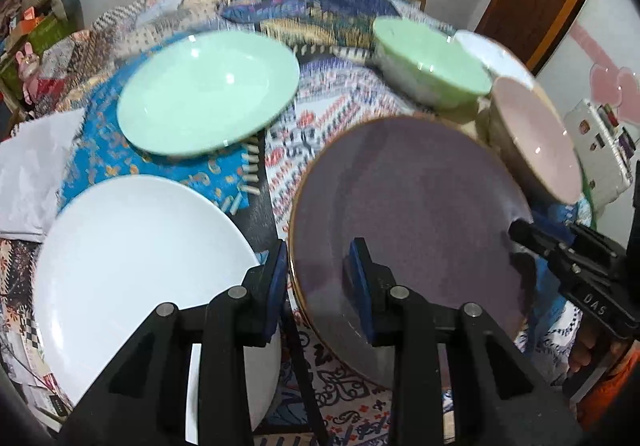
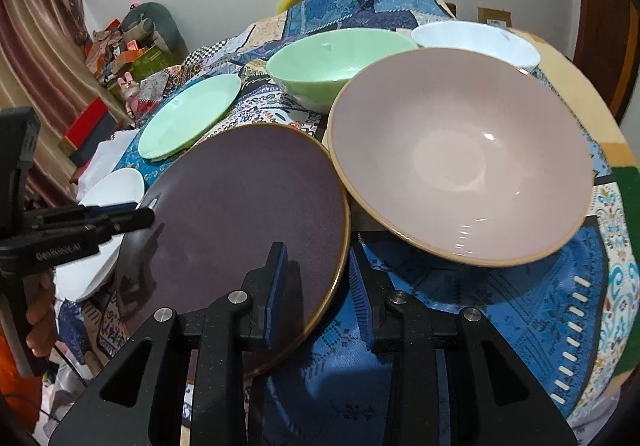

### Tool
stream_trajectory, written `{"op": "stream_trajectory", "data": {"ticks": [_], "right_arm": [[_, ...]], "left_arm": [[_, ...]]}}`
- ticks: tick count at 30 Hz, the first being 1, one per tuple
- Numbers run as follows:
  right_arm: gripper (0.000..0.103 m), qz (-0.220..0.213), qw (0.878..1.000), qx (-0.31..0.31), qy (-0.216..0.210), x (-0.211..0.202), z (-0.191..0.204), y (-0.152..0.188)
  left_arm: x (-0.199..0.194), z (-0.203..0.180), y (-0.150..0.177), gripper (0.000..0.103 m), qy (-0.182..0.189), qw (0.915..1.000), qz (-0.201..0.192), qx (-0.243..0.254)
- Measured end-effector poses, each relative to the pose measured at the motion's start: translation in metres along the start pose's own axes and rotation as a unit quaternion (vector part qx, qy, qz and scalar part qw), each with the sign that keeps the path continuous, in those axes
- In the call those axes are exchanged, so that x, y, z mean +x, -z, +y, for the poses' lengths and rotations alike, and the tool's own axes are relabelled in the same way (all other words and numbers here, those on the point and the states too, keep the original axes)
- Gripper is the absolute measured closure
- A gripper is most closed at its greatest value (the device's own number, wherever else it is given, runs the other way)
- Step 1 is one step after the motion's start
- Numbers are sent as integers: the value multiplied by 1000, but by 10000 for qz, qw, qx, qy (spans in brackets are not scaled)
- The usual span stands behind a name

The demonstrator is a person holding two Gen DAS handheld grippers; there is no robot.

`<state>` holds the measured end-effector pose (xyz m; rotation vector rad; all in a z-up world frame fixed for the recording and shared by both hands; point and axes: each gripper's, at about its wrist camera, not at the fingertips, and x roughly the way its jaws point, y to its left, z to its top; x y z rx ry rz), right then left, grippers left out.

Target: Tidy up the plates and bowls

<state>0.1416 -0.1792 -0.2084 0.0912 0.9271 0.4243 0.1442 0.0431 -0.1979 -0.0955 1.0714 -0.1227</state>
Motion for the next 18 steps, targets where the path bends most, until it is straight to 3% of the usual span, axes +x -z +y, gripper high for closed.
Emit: {"op": "stream_trajectory", "data": {"ticks": [12,18], "right_arm": [[72,-532,9981,-269,-142,-41,26,-9],[68,-733,9958,-468,-293,-48,51,-18]], "left_arm": [[-81,20,-2,66,-393,9952,-893,-70],[-113,47,7,62,-734,9906,-1134,-195]]}}
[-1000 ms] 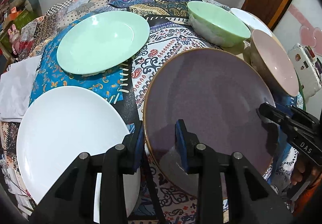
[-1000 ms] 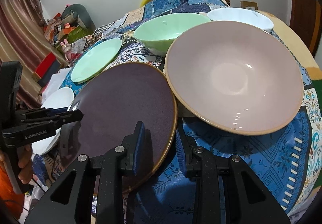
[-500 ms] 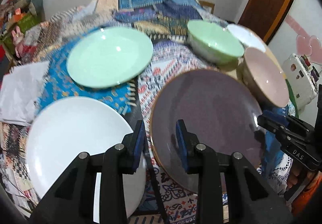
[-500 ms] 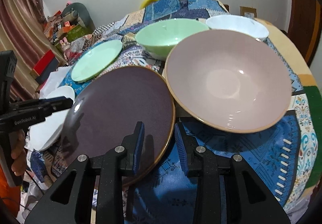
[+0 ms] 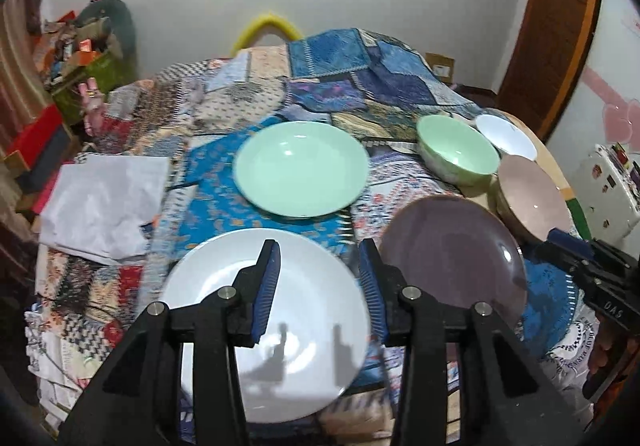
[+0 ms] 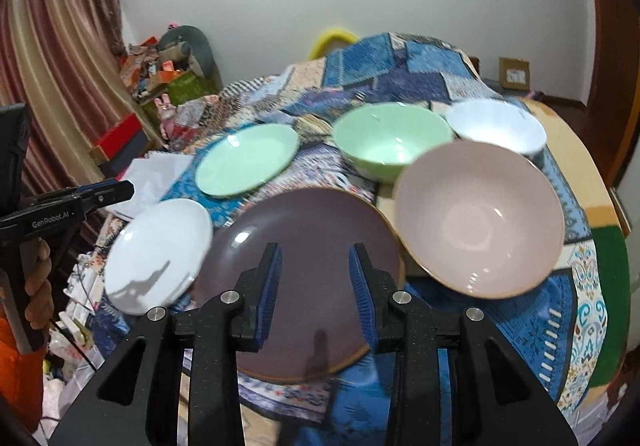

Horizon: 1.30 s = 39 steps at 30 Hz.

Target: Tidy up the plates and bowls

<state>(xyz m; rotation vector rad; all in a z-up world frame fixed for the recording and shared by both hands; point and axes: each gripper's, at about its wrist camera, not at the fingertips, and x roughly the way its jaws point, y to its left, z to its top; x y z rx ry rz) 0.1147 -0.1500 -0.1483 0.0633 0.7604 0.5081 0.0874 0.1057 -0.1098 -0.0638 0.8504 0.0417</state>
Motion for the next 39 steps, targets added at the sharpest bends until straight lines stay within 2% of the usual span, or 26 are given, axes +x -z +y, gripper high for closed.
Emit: {"op": "stream_trajectory", "data": {"ticks": [3,9,17,24,28,36,39], "right_arm": [[63,-87,9999,-119,-82,1,13,-5],[61,-92,9987,-419,-282,13,43,-12],[59,181,9963,-673,-513,44,74,-12],[59,588,9925,-859,-640,79,94,-9],[59,832,9897,-930,-696,100,103,-8],[59,1176,9853,-1035,-677,130,114,-4],[59,1195,9845,-1101,-660,135,117,-5]], "left_arm": [[-8,15,5,57,-135,9999,-17,-57],[-19,50,18,48,-439,9988,-18,-206],[-6,98,44,47,-677,9960,318,-496],[22,129,65,47,-602,9929,703,-744],[38,139,74,47,-440,9913,905,-847],[60,137,83,48,-85,9906,1101,-802],[64,136,84,54,29,9907,1121,-774]]}}
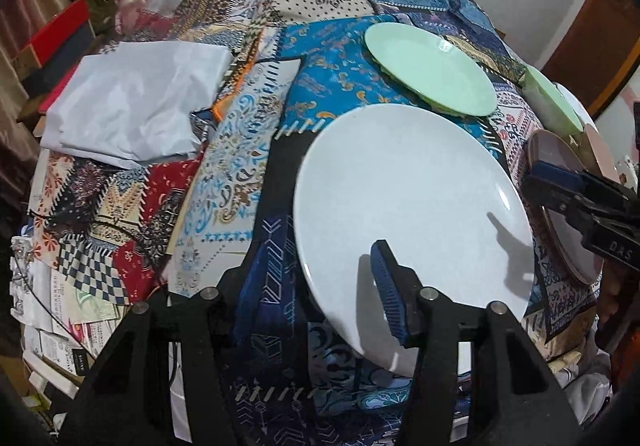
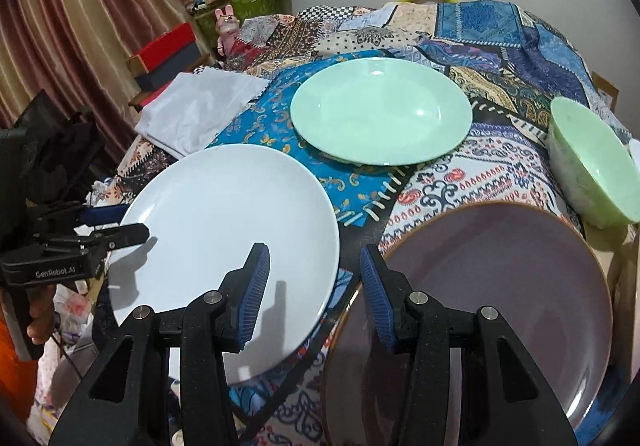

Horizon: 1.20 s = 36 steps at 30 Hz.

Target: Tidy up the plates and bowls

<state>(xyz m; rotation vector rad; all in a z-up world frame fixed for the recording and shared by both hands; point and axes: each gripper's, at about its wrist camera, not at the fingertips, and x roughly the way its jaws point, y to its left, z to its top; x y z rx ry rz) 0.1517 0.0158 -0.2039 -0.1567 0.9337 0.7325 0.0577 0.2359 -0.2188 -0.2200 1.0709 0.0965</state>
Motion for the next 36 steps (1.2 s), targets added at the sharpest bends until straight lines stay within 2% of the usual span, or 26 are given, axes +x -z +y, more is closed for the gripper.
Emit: {"op": "stream_trajectory", "data": {"ticks": [8,10,19,25,36], "right_arm": [[67,297,9996,-16,4,17,3,-6],[70,365,9993,-37,60,21,4,-6],[69,480,9982,-113,351,35,11,-11],[70,532,9986,-31,-3,31,14,-8],[74,598,9981,-37,-172,28,21,9]], "left_arm": [[4,-4,2,65,178,9998,-13,100],[5,-5,3,65,203,9997,-9,122],[5,-2,5,66,260,9996,-24,91],[3,13,8,66,255,9996,-19,-130],[0,19,22,65,346,9992,10,-186]]}}
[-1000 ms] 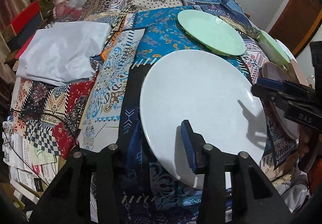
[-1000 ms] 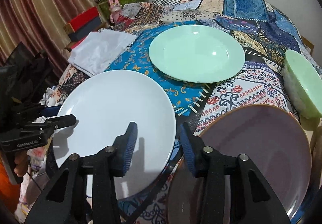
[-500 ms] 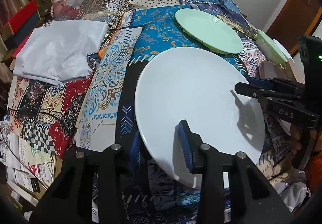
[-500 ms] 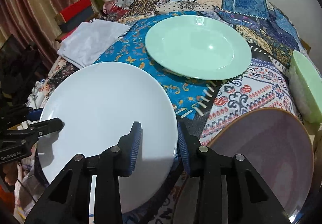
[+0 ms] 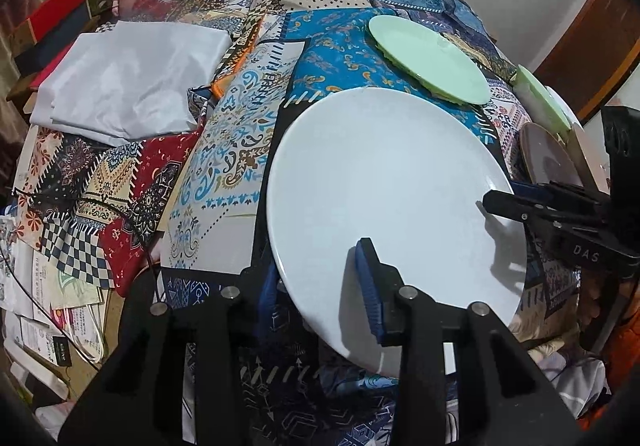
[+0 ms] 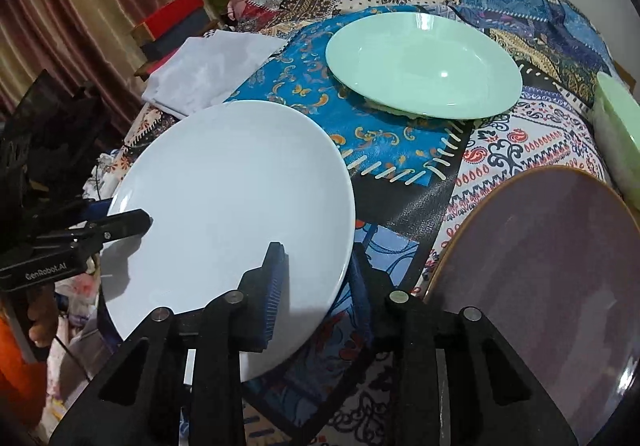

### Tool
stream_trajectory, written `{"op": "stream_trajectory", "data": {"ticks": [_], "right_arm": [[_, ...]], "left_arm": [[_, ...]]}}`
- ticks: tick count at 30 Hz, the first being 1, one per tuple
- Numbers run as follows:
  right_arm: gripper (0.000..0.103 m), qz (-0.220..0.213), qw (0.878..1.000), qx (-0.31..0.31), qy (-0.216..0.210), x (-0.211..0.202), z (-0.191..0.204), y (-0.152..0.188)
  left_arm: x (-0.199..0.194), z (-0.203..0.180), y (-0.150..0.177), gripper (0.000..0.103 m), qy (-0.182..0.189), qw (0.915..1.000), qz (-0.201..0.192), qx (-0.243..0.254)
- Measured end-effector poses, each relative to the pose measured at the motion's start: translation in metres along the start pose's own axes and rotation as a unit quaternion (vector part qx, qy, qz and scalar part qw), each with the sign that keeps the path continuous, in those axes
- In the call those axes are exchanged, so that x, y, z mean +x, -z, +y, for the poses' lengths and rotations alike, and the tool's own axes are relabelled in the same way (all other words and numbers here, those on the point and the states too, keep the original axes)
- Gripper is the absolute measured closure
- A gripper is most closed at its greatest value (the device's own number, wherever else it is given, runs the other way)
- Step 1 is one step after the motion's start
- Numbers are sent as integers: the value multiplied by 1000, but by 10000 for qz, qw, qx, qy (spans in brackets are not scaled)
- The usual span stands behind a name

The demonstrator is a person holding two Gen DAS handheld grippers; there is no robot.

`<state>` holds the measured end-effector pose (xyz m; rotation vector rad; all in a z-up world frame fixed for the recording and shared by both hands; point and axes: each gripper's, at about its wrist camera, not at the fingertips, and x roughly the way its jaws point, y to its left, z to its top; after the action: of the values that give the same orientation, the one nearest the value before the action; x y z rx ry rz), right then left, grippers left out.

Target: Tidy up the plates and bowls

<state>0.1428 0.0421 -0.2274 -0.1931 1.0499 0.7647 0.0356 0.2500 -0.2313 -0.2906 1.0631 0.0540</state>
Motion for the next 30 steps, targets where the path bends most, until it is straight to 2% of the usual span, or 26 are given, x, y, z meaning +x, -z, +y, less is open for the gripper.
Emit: {"op": "stream_trajectory", "data": {"ticks": [10,23,30], "right_arm": [[75,-108,9998,134,-99,-3,-1,0],[76,-474,9986,193,-133,-28,-3,2],[76,-686,9972,294,-66,-44,-12,6]], "left_arm": [[-4,-5,-6,65,-265,9996,-133,-39],[-21,-16,-17,65,-290,9983,-447,-227],[-31,-36,-22,65,-283,9976,-628,-25]]}}
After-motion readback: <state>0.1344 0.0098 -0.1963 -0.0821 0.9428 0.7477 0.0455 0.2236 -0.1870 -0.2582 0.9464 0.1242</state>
